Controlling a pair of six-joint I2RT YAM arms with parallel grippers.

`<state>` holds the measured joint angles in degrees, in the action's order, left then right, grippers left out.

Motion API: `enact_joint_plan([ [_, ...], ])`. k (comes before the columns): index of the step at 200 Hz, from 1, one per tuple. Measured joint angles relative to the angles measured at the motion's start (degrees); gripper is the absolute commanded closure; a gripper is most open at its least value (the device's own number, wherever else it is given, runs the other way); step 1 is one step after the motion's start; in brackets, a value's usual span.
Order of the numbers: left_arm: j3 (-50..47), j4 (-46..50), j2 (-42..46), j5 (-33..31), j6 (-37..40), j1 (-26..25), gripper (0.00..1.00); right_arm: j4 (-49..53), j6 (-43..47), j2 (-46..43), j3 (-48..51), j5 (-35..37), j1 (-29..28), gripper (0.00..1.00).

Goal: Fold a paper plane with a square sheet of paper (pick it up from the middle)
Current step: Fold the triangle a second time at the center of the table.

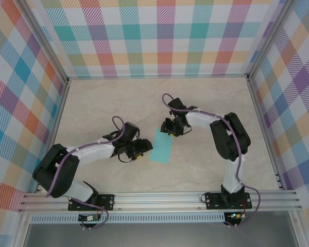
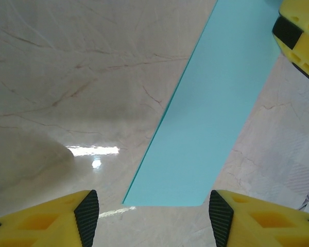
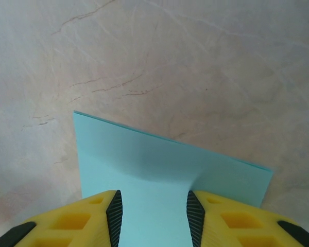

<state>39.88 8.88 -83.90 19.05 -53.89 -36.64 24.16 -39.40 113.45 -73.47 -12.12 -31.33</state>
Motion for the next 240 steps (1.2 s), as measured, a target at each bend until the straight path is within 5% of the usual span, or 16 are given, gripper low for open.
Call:
enact_joint_plan([
  [81, 0.02, -0.44, -2.21, -0.74, -2.36, -3.26, 0.43, -7.89, -5.70, -0.57, 5.25, -10.97, 4.74, 0.60],
  [240, 0.50, -0.57, -4.20, -1.51, -2.47, -4.87, 0.57, -9.14, -8.00, -0.24, 6.32, -13.53, 6.23, 0.70],
])
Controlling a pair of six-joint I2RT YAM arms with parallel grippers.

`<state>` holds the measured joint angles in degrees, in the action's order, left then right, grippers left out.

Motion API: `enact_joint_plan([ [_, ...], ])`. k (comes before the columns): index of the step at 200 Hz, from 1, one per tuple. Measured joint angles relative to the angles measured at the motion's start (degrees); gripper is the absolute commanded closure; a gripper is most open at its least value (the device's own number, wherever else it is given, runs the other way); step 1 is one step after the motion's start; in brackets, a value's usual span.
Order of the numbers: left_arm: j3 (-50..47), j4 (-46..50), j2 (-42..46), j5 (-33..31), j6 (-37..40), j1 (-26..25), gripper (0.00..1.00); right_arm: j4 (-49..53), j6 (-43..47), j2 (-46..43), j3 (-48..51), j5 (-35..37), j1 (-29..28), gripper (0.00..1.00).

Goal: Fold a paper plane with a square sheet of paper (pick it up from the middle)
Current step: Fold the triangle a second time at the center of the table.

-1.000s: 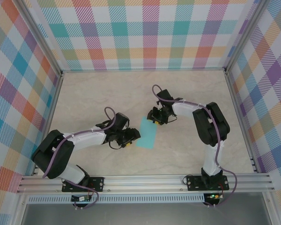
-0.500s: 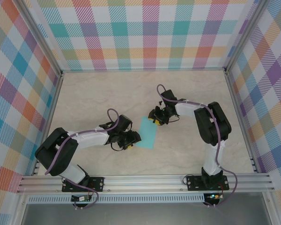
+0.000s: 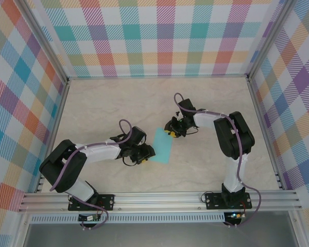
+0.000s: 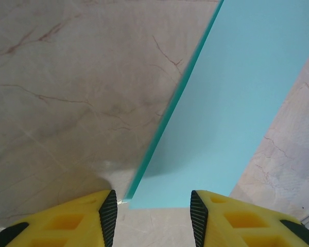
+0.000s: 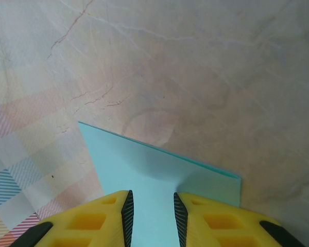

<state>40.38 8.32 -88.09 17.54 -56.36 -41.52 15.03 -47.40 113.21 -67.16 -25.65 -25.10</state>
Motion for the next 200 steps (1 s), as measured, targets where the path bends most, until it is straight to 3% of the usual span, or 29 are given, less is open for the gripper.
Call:
enact_joint_plan([
  [200, 1.86, 0.48, -1.86, -0.44, 1.75, -1.49, 0.61, -0.07, -0.17, 0.46, 0.07, -1.25, 0.37, 0.72],
])
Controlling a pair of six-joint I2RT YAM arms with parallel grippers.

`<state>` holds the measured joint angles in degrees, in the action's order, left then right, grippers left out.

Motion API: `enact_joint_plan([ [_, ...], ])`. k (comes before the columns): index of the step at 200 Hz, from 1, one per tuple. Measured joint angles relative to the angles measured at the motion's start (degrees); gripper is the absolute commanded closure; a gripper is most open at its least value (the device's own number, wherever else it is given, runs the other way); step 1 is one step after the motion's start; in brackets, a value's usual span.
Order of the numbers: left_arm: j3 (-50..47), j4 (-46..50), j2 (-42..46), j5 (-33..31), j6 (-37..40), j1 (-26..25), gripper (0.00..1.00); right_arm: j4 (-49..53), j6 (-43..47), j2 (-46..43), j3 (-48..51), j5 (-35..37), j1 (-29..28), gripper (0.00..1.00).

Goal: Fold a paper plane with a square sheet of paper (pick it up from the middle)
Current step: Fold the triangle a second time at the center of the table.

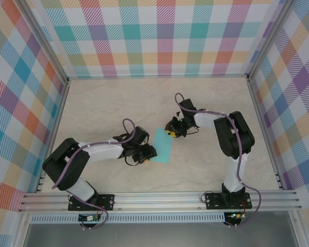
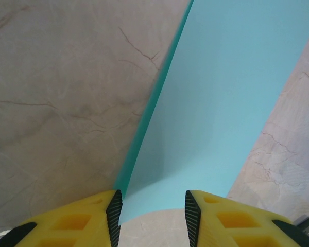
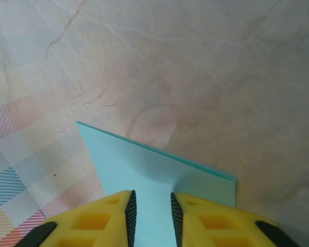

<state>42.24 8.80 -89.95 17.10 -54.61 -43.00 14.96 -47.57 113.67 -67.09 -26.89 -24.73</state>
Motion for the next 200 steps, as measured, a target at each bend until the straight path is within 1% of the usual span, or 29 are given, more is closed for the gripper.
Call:
enact_joint_plan([
  [36, 0.00, -1.29, 0.00, 0.92, 0.00, 0.00, 0.61, 0.02, 0.00, 0.09, -0.04, -0.26, 0.00, 0.72],
  [145, 0.24, -11.56, 0.22, 6.03, 0.00, 0.00, 0.62, 0.26, 0.02, 0.22, -0.22, -0.63, 0.04, 0.73],
  [200, 2.67, -15.43, -2.16, 7.26, 0.00, -0.02, 0.62, 1.31, 0.22, 0.52, -0.92, -0.66, 0.04, 0.73],
])
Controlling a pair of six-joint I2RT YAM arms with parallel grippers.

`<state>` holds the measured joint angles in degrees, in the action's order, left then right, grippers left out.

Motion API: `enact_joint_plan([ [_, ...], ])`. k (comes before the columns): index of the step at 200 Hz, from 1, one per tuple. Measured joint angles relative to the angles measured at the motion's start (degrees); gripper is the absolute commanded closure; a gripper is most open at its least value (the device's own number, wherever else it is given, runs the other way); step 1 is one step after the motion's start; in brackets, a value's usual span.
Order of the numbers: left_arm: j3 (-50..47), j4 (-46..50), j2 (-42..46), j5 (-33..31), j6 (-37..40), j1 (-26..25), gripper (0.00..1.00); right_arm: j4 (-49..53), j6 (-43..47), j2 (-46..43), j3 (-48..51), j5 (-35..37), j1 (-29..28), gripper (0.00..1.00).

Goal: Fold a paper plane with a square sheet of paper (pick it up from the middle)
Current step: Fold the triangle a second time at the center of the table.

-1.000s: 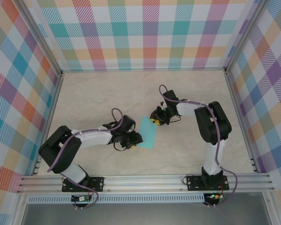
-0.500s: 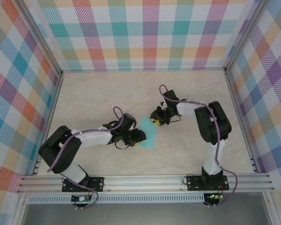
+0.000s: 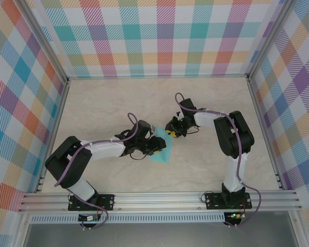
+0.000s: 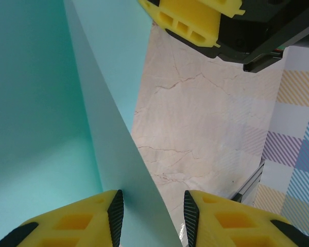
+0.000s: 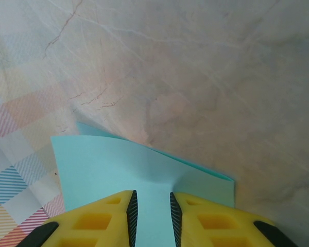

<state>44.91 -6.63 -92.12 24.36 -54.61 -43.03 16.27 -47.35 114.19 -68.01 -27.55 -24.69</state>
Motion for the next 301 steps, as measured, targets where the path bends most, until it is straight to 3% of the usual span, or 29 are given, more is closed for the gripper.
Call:
enact_joint_plan([
  [79, 1.22, -3.41, -4.35, 0.68, -0.04, 0.00, 0.58, 0.57, 0.39, 0.04, -0.39, -0.02, 0.00, 0.72],
  [141, 1.22, -5.33, -4.96, 0.70, 0.04, -0.02, 0.40, 1.73, 2.12, 0.07, -1.14, 0.04, 0.00, 0.69],
  [171, 1.22, -5.77, -4.96, 0.70, 0.00, -0.02, 0.35, 1.53, 3.30, -0.02, -1.36, -0.44, 0.00, 0.62],
  [207, 1.22, -5.70, -4.96, 0.59, 0.07, -0.02, 0.51, 2.16, 5.99, -2.40, -0.92, -0.61, 0.28, 0.55],
  [230, 1.22, -5.55, -4.96, 0.15, 0.22, -0.02, 0.58, 3.50, 8.83, -8.55, 0.92, -0.39, 0.66, 0.54],
  [262, 0.96, -5.51, -4.96, -0.76, 0.17, -0.04, 0.64, 5.62, 12.76, -17.86, 5.79, -0.42, 0.70, 0.55],
  [301, 0.04, -5.07, -4.96, -1.97, 0.20, -0.04, 0.68, 9.03, 16.37, -21.07, 12.37, -1.97, 0.70, 0.56],
])
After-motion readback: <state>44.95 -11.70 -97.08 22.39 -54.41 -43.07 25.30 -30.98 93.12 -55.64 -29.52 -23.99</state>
